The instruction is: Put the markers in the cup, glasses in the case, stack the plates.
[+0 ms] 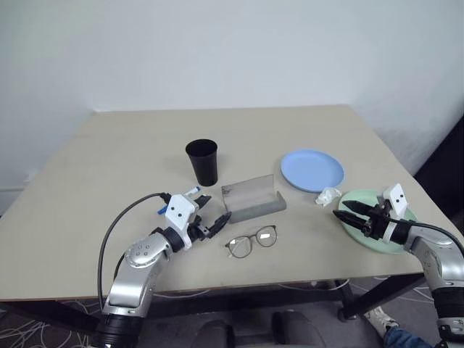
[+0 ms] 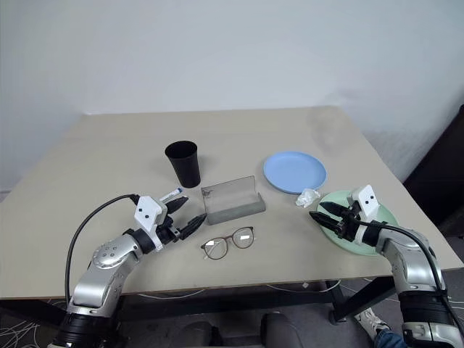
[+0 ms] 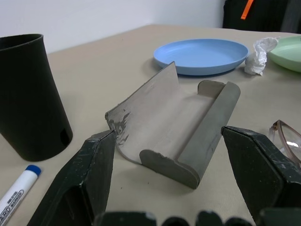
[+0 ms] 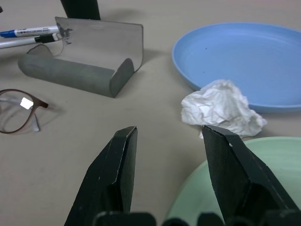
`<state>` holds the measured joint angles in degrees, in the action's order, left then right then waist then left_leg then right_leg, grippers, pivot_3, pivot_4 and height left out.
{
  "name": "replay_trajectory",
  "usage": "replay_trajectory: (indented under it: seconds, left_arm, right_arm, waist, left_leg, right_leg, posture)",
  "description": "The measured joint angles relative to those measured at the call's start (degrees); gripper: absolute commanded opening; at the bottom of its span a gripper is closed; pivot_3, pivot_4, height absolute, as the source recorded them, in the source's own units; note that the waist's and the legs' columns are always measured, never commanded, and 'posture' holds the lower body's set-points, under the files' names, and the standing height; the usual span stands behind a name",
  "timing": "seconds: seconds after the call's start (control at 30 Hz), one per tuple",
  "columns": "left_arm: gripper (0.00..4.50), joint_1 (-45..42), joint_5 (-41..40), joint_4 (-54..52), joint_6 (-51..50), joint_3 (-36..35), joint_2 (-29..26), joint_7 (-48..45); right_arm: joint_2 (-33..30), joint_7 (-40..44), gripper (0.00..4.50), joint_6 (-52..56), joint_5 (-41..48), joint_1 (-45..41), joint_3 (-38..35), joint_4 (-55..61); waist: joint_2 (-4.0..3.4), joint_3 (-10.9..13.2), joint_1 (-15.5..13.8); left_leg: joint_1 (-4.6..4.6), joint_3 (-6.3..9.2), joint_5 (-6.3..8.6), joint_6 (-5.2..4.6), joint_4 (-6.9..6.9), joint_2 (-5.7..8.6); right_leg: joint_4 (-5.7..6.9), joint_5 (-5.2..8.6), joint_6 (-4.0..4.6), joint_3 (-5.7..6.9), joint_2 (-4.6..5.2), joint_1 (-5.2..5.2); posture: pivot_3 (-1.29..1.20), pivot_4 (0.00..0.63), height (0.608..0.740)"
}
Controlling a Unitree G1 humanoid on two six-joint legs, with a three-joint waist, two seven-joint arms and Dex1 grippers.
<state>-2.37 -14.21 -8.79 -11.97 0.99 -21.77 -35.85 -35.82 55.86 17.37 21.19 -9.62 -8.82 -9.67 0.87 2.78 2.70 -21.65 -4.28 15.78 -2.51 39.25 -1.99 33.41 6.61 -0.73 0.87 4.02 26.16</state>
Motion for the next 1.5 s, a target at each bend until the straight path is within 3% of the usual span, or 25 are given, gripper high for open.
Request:
replay_trajectory:
  seconds: [0.67, 1.0, 1.27, 1.5]
  left_arm:
    - [3.77, -3.28, -0.47, 3.36, 1.13, -1.57, -2.55, -3.53]
    - [3.77, -6.98, -0.68, 6.57, 1.94, -0.60, -0.75, -5.13]
    - [3.77, -7.47, -0.30, 8.64, 2.62, 0.65, -0.45, -6.38]
    - [3.77, -8.33, -0.29, 8.78, 2.56, 1.75, -0.44, -8.55]
  right_arm:
    - [3.70, -3.08, 2.37, -0.51, -0.78, -2.12, 3.03, 0.32]
    - [4.20, -4.66, 2.37, -1.60, -0.97, -3.67, 3.34, 0.22]
    - [2.56, -4.65, 2.37, -1.50, -1.03, -3.48, 2.81, 0.35]
    - [-3.36, -7.28, 2.37, 0.39, -5.66, -3.80, 3.33, 0.02]
  waist:
    - [-0.01, 0.00, 0.06]
    - [0.01, -0.01, 0.03]
    - [0.01, -0.01, 0.05]
    - [0.02, 0.00, 0.02]
  left_leg:
    - [0.01, -0.02, 0.00, 0.01, -0.03, -0.03]
    - [-0.03, -0.04, 0.00, 0.00, -0.02, 0.03]
    - [-0.02, -0.07, 0.00, 0.00, -0.01, 0.02]
    - [-0.04, -0.07, 0.00, 0.00, 0.01, 0.05]
  right_leg:
    - [0.00, 0.00, 0.00, 0.01, -0.03, 0.04]
    - [-0.04, 0.00, 0.00, 0.00, -0.01, 0.00]
    - [-0.01, 0.00, 0.00, 0.00, -0.02, 0.01]
    - [-0.06, 0.00, 0.00, -0.01, 0.01, 0.01]
  posture:
    - [0.00, 0.000, 0.732]
    - [0.00, 0.000, 0.732]
    - [0.00, 0.000, 0.732]
    - [0.00, 0.000, 0.732]
